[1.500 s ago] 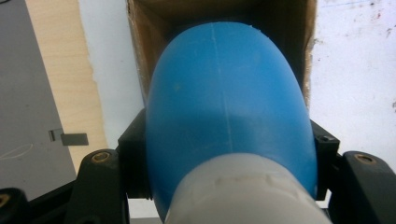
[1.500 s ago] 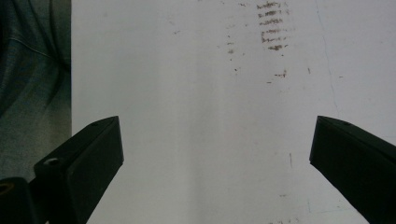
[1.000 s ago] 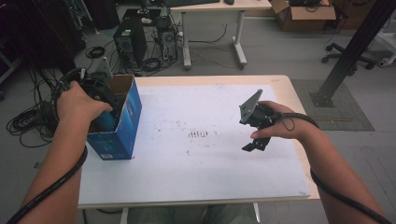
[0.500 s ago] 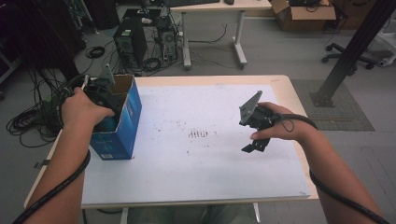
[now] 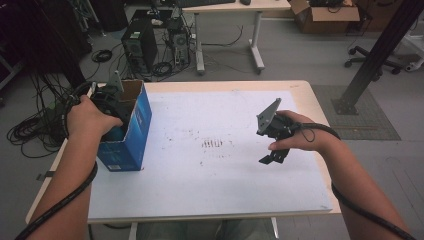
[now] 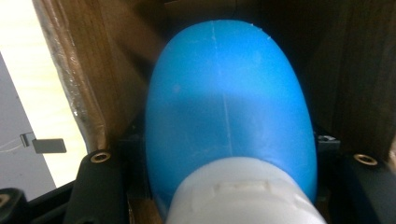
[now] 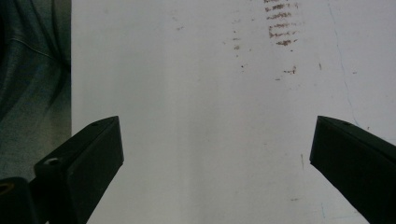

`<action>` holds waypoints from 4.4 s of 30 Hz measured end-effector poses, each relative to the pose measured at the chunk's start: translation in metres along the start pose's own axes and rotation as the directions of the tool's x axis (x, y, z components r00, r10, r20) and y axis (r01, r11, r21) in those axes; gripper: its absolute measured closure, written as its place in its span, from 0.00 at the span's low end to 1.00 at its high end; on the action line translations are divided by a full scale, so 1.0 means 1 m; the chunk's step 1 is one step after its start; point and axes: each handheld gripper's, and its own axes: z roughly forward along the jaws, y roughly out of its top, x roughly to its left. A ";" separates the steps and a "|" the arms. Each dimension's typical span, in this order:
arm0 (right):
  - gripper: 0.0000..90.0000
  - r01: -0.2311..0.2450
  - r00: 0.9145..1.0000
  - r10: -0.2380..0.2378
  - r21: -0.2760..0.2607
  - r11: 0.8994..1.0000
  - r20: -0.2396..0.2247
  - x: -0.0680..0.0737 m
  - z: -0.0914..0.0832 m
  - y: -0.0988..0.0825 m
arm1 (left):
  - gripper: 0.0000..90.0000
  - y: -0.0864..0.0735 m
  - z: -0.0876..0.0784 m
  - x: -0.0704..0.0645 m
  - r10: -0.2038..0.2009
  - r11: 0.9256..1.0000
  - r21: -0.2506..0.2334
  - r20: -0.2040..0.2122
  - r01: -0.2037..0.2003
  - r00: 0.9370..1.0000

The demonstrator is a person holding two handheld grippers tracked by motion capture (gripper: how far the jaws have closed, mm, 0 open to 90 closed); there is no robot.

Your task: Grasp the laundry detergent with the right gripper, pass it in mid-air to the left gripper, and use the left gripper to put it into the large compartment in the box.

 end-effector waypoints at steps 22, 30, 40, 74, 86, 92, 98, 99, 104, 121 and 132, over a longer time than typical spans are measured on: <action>0.03 -0.009 1.000 0.009 -0.016 1.000 0.005 0.001 0.000 -0.003 | 0.37 -0.002 -0.002 -0.002 0.027 1.000 -0.012 -0.004 -0.027 1.000; 0.03 -0.013 1.000 0.013 -0.023 1.000 0.004 0.001 -0.001 -0.005 | 0.35 -0.003 -0.007 -0.005 0.032 0.999 -0.014 -0.017 -0.032 0.999; 0.03 -0.015 1.000 0.015 -0.028 0.999 0.007 0.001 -0.001 -0.005 | 0.34 -0.004 -0.011 -0.005 0.023 1.000 0.009 -0.016 -0.023 1.000; 0.03 -0.008 1.000 0.008 -0.044 0.999 0.015 0.003 -0.009 -0.001 | 0.15 -0.024 -0.059 -0.011 0.165 0.981 -0.096 -0.044 -0.168 0.985; 0.03 -0.011 1.000 0.012 -0.039 0.999 0.021 0.004 -0.014 0.000 | 0.08 -0.029 -0.077 -0.018 0.212 0.972 -0.096 -0.048 -0.216 0.976; 0.03 -0.010 1.000 0.011 -0.036 0.999 0.024 0.004 -0.016 0.000 | 0.00 -0.033 -0.088 -0.028 0.304 0.946 -0.114 -0.007 -0.303 0.953; 0.03 -0.006 1.000 0.007 -0.029 1.000 0.016 0.005 -0.016 0.001 | 0.00 -0.043 -0.104 -0.052 0.439 0.891 -0.125 0.001 -0.436 0.898; 0.03 -0.005 1.000 0.005 -0.028 1.000 0.015 0.005 -0.016 0.001 | 0.00 -0.045 -0.106 -0.056 0.453 0.885 -0.122 0.003 -0.449 0.892; 0.03 -0.002 1.000 0.003 -0.024 1.000 0.015 0.006 -0.018 0.002 | 0.00 -0.058 -0.119 -0.085 0.579 0.811 -0.097 -0.008 -0.577 0.815; 0.03 0.043 0.999 -0.043 0.020 0.999 0.011 0.021 -0.029 0.013 | 0.00 -0.083 -0.130 -0.151 0.858 0.512 -0.046 -0.019 -0.858 0.513; 0.03 0.070 0.997 -0.071 0.060 0.996 0.014 0.026 -0.033 0.020 | 0.00 -0.088 -0.110 -0.178 0.940 0.339 0.012 0.036 -0.941 0.339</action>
